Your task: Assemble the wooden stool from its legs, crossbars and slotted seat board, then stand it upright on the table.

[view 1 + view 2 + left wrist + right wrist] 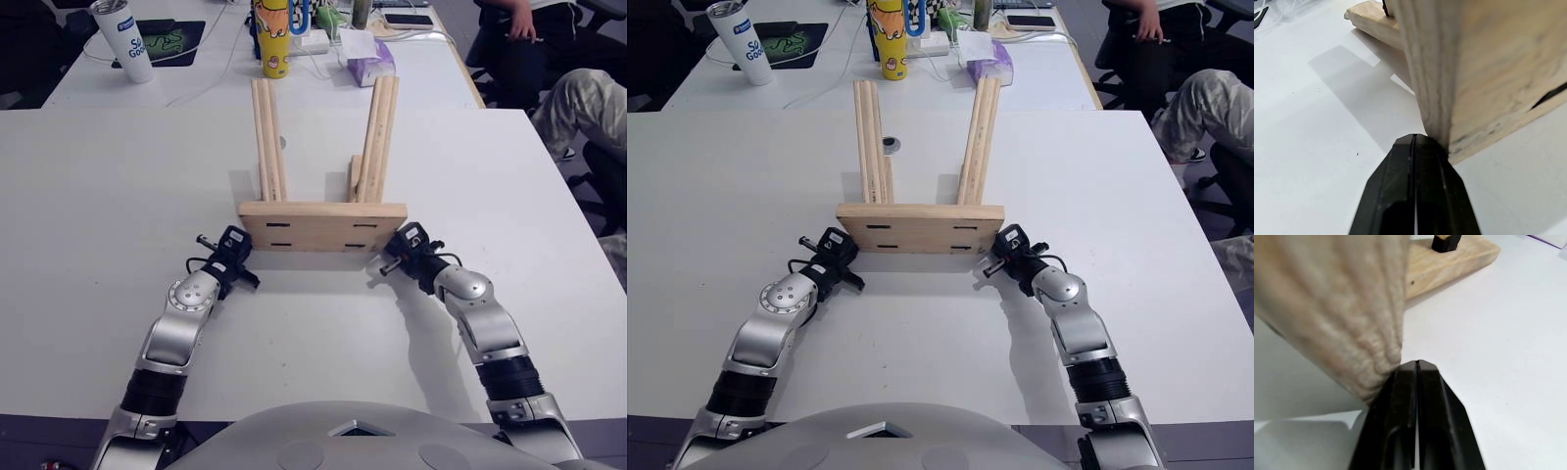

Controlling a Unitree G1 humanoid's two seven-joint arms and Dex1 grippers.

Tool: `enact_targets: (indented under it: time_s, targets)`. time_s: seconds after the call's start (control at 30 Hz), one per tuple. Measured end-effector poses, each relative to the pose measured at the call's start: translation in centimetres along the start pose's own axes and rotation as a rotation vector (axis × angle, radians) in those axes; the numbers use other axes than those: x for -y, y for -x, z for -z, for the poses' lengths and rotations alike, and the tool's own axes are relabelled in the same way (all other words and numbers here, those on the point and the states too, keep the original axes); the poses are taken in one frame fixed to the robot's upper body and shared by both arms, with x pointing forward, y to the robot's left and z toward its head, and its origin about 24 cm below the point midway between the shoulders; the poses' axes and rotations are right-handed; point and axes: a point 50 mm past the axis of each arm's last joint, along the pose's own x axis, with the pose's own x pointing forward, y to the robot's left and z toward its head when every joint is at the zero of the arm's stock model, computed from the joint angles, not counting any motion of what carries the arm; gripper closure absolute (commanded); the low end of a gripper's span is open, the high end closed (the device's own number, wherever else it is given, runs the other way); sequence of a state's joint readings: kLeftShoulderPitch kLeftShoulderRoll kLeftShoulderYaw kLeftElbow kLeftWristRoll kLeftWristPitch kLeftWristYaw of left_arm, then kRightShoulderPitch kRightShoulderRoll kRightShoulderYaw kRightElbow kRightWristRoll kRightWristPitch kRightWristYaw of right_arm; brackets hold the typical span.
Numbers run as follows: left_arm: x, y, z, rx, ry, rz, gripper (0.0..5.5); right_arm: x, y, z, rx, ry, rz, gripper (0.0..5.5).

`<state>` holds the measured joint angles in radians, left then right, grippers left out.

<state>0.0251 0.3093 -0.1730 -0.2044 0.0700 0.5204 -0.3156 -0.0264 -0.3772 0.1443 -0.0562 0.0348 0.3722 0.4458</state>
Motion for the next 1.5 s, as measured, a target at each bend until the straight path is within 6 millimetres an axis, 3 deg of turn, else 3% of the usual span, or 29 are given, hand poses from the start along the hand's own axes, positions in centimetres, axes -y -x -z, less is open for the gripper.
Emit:
enact_targets:
  time_s: [0.3,0.4,0.63,0.73,0.9,1.03,1.13,1.23,1.5]
  targets:
    - [0.1,0.6,-4.0,0.119,0.018,-0.016,5.5,1.0,0.5,-1.0,0.014,-0.016,0.065,5.48]
    - [-0.1,0.5,-4.5,0.137,0.012,-0.018,5.5,1.4,0.6,-1.8,0.036,-0.029,0.092,5.48]
    - [-0.9,0.5,-5.4,0.16,-0.009,-0.041,5.5,2.7,1.3,-7.6,0.246,0.03,0.176,5.48]
    - [-1.4,0.5,-6.0,0.178,-0.01,-0.055,5.5,2.8,1.4,-8.7,0.286,0.046,0.183,5.48]
    - [-3.0,0.9,-9.1,0.29,-0.025,-0.103,5.5,2.9,1.5,-8.8,0.287,0.044,0.189,5.48]
    - [-3.7,1.9,-12.4,0.427,-0.058,-0.124,5.5,3.7,1.9,-10.4,0.354,0.022,0.234,5.48]
    - [-4.0,2.0,-12.5,0.433,-0.056,-0.133,5.5,4.5,2.5,-13.2,0.462,0.024,0.257,5.48]
    - [-4.2,2.1,-12.5,0.432,-0.05,-0.14,5.5,4.6,2.9,-14.8,0.525,0.035,0.254,5.48]
    - [-4.5,2.3,-12.7,0.444,-0.047,-0.147,5.5,4.8,2.9,-14.9,0.527,0.04,0.252,5.48]
